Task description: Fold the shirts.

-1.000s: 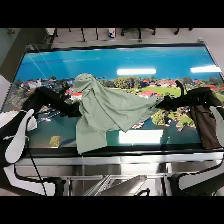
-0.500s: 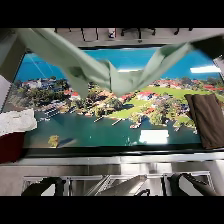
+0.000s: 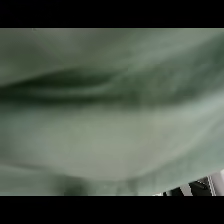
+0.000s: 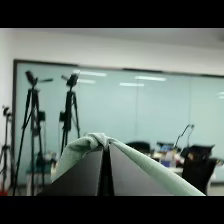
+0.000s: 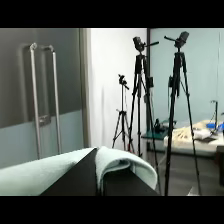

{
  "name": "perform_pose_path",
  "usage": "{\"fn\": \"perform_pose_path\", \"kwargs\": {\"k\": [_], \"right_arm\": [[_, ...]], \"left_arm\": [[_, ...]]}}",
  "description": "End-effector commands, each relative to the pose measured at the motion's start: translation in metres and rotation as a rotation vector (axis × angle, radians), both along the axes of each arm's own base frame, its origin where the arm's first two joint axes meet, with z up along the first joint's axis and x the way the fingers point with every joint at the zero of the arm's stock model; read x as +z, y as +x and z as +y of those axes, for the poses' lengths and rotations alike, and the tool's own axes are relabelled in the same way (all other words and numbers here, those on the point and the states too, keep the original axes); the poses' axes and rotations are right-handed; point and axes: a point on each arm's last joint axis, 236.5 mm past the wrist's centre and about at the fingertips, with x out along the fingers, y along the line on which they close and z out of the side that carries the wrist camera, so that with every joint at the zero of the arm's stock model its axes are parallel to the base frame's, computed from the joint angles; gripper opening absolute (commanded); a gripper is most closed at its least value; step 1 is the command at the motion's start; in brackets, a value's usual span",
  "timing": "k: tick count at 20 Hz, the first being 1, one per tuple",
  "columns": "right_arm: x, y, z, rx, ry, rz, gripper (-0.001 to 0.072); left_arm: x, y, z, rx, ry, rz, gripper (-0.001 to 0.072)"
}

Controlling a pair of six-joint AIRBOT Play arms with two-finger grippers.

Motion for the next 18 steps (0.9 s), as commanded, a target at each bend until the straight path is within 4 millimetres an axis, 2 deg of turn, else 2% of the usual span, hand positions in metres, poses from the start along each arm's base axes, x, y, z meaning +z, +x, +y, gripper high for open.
{"fn": "perform_pose_path", "kwargs": {"k": [1,3,4,6,8,10,13,15,17,18], "right_arm": [[-0.047,0.048,-0.008,0.091,0.059,0.244,0.0020],[-0.083,0.075,-0.008,0.174,0.066,0.395,0.0020],[-0.093,0.078,-0.006,0.206,0.059,0.433,0.0020],[-0.097,0.076,-0.002,0.218,0.043,0.450,0.0020],[-0.090,0.063,0.002,0.205,0.023,0.418,0.0020],[-0.078,0.044,0.011,0.189,-0.007,0.362,0.0020],[-0.047,0.005,0.026,0.138,-0.063,0.204,0.0021],[-0.020,-0.031,0.035,0.063,-0.122,0.040,0.0021],[-0.006,-0.048,0.027,-0.051,-0.149,-0.045,0.0020],[-0.007,-0.047,0.021,-0.092,-0.163,-0.044,0.0020]], "left_arm": [[-0.066,0.087,0.001,0.006,0.006,0.292,0.0015],[-0.103,0.135,-0.014,-0.066,-0.004,0.440,0.0015],[-0.114,0.152,-0.026,-0.122,-0.022,0.481,0.0015],[-0.119,0.166,-0.041,-0.199,-0.052,0.503,0.0015],[-0.109,0.158,-0.047,-0.225,-0.046,0.495,0.0015],[-0.084,0.122,-0.048,-0.228,-0.019,0.434,0.0015],[-0.038,0.037,-0.047,-0.223,0.000,0.252,0.0015],[-0.014,-0.019,-0.037,-0.164,0.026,0.098,0.0015],[-0.009,-0.050,-0.018,-0.073,0.025,0.017,0.0015],[-0.013,-0.052,-0.012,-0.040,0.029,0.020,0.0014]]}}
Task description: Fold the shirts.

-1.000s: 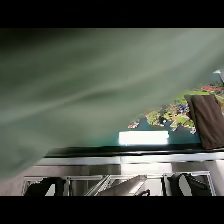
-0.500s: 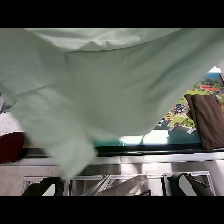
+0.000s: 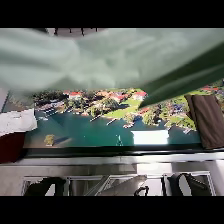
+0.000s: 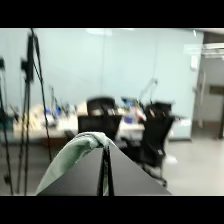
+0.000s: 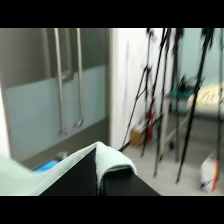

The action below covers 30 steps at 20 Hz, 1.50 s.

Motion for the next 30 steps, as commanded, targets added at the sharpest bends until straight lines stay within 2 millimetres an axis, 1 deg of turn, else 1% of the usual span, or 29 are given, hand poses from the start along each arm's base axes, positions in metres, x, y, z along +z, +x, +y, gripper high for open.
{"fn": "perform_pose_path", "kwargs": {"k": [1,2,3,4,5,6,8,9,10,11,12,13,14,15,16,17,18,19,20,21,22,23,24,26,27,29,30], "right_arm": [[0.014,-0.011,-0.017,-0.157,-0.056,-0.101,0.0020],[0.009,0.000,-0.022,-0.153,-0.050,-0.075,0.0020],[0.001,0.017,-0.027,-0.137,-0.044,-0.029,0.0020],[-0.012,0.036,-0.031,-0.110,-0.039,0.033,0.0020],[-0.029,0.056,-0.036,-0.076,-0.019,0.104,0.0020],[-0.052,0.082,-0.043,-0.042,0.009,0.189,0.0020],[-0.112,0.139,-0.054,0.015,0.083,0.372,0.0020],[-0.151,0.169,-0.061,0.014,0.118,0.470,0.0020],[-0.201,0.200,-0.066,0.007,0.151,0.580,0.0020],[-0.255,0.230,-0.071,-0.015,0.178,0.681,0.0020],[-0.309,0.255,-0.074,-0.040,0.203,0.772,0.0020],[-0.371,0.280,-0.079,-0.076,0.233,0.864,0.0020],[-0.427,0.299,-0.083,-0.119,0.251,0.944,0.0020],[-0.486,0.317,-0.088,-0.160,0.280,1.035,0.0020],[-0.532,0.331,-0.093,-0.184,0.332,1.110,0.0020],[-0.568,0.343,-0.094,-0.184,0.387,1.164,0.0020],[-0.596,0.357,-0.096,-0.179,0.430,1.203,0.0019],[-0.616,0.369,-0.096,-0.175,0.439,1.230,0.0019],[-0.627,0.380,-0.096,-0.162,0.440,1.240,0.0019],[-0.632,0.391,-0.096,-0.153,0.454,1.245,0.0019],[-0.631,0.402,-0.097,-0.147,0.466,1.236,0.0019],[-0.625,0.413,-0.099,-0.147,0.474,1.216,0.0019],[-0.615,0.424,-0.101,-0.143,0.473,1.186,0.0019],[-0.592,0.437,-0.106,-0.139,0.459,1.130,0.0019],[-0.581,0.440,-0.103,-0.118,0.458,1.120,0.0019],[-0.571,0.437,-0.096,-0.077,0.435,1.121,0.0019],[-0.571,0.434,-0.093,-0.060,0.421,1.133,0.0019]], "left_arm": [[0.000,-0.032,0.024,0.124,0.022,-0.076,0.0015],[-0.009,-0.016,0.026,0.137,0.027,-0.038,0.0015],[-0.019,0.007,0.026,0.134,0.030,0.010,0.0015],[-0.032,0.036,0.025,0.129,0.034,0.071,0.0014],[-0.052,0.072,0.024,0.120,0.038,0.153,0.0015],[-0.075,0.108,0.023,0.114,0.045,0.238,0.0015],[-0.136,0.186,0.011,0.075,0.066,0.431,0.0015],[-0.176,0.227,0.003,0.055,0.082,0.534,0.0015],[-0.221,0.267,-0.009,0.033,0.104,0.632,0.0014],[-0.267,0.302,-0.018,0.019,0.132,0.723,0.0015],[-0.319,0.338,-0.026,0.009,0.153,0.819,0.0015],[-0.371,0.367,-0.029,0.008,0.163,0.912,0.0015],[-0.427,0.394,-0.027,0.018,0.180,1.013,0.0015],[-0.478,0.415,-0.019,0.032,0.185,1.100,0.0015],[-0.524,0.433,-0.013,0.038,0.175,1.179,0.0015],[-0.559,0.448,-0.009,0.036,0.142,1.236,0.0015],[-0.588,0.462,-0.005,0.032,0.102,1.279,0.0015],[-0.607,0.473,-0.003,0.030,0.075,1.303,0.0015],[-0.622,0.482,0.002,0.042,0.048,1.323,0.0015],[-0.632,0.489,0.002,0.047,0.033,1.329,0.0015],[-0.636,0.495,0.006,0.053,0.025,1.327,0.0015],[-0.638,0.500,0.008,0.059,0.015,1.321,0.0015],[-0.637,0.504,0.010,0.068,0.000,1.307,0.0015],[-0.620,0.514,0.020,0.092,-0.028,1.246,0.0015],[-0.609,0.518,0.024,0.099,-0.034,1.217,0.0015],[-0.591,0.517,0.025,0.101,-0.031,1.189,0.0015],[-0.585,0.514,0.025,0.098,-0.025,1.191,0.0015]]}}
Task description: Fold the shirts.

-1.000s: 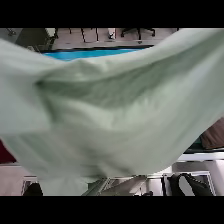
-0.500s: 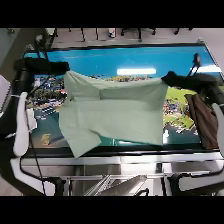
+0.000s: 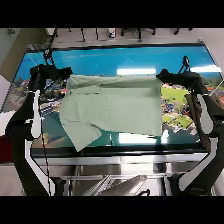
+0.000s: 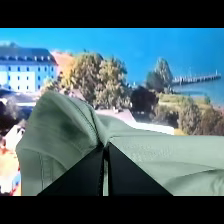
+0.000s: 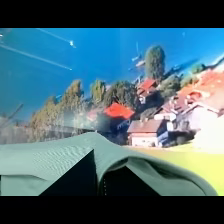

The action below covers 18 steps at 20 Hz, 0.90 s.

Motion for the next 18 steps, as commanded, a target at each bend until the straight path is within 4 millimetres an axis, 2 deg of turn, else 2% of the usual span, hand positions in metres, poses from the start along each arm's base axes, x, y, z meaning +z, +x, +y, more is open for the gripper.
{"fn": "perform_pose_path", "kwargs": {"k": [1,2,4,5,8,11,14,18], "right_arm": [[0.006,-0.006,0.012,0.079,-0.006,0.010,0.0019],[0.000,-0.014,0.014,0.104,-0.020,0.045,0.0019],[-0.020,-0.033,0.010,0.136,-0.108,0.154,0.0018],[-0.032,-0.043,0.004,0.136,-0.175,0.216,0.0018],[-0.054,-0.063,-0.002,0.147,-0.368,0.319,0.0018],[-0.069,-0.071,-0.002,0.136,-0.516,0.384,0.0018],[-0.077,-0.076,-0.006,0.103,-0.613,0.430,0.0018],[-0.079,-0.078,-0.004,0.081,-0.624,0.448,0.0019]], "left_arm": [[0.022,-0.002,0.005,0.000,0.010,-0.023,0.0015],[0.023,-0.009,0.008,-0.007,0.018,0.005,0.0015],[0.012,-0.028,0.020,-0.013,0.076,0.078,0.0015],[0.003,-0.038,0.030,-0.007,0.099,0.116,0.0015],[-0.032,-0.067,0.037,-0.016,0.109,0.257,0.0015],[-0.051,-0.078,0.040,-0.017,0.116,0.306,0.0015],[-0.063,-0.091,0.051,-0.024,0.181,0.364,0.0015],[-0.084,-0.106,0.056,-0.039,0.223,0.450,0.0015]]}}
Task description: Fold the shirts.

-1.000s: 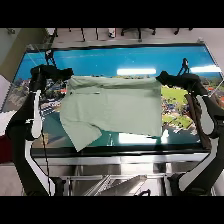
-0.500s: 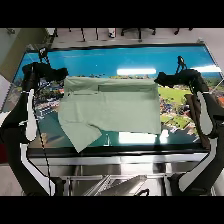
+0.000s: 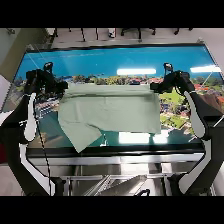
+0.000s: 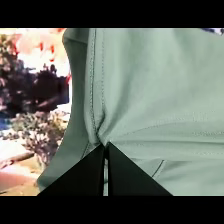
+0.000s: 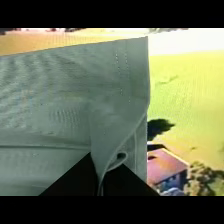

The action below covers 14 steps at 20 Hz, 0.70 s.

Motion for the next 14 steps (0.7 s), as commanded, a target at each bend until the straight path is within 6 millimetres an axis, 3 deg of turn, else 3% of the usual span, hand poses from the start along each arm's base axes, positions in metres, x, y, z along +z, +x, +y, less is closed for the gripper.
{"fn": "perform_pose_path", "kwargs": {"k": [1,6,11,14], "right_arm": [[-0.004,-0.004,-0.009,-0.029,-0.066,0.024,0.0019],[-0.010,-0.019,-0.017,-0.032,-0.099,0.091,0.0019],[-0.009,-0.019,-0.016,-0.033,-0.097,0.090,0.0022],[-0.007,-0.017,-0.007,-0.042,-0.053,0.080,0.0033]], "left_arm": [[-0.021,-0.015,0.006,-0.017,0.050,0.084,0.0015],[-0.023,-0.010,-0.003,-0.032,0.050,0.065,0.0015],[-0.023,-0.010,-0.006,-0.031,0.039,0.066,0.0015],[-0.022,-0.007,-0.020,-0.058,0.042,0.051,0.0015]]}}
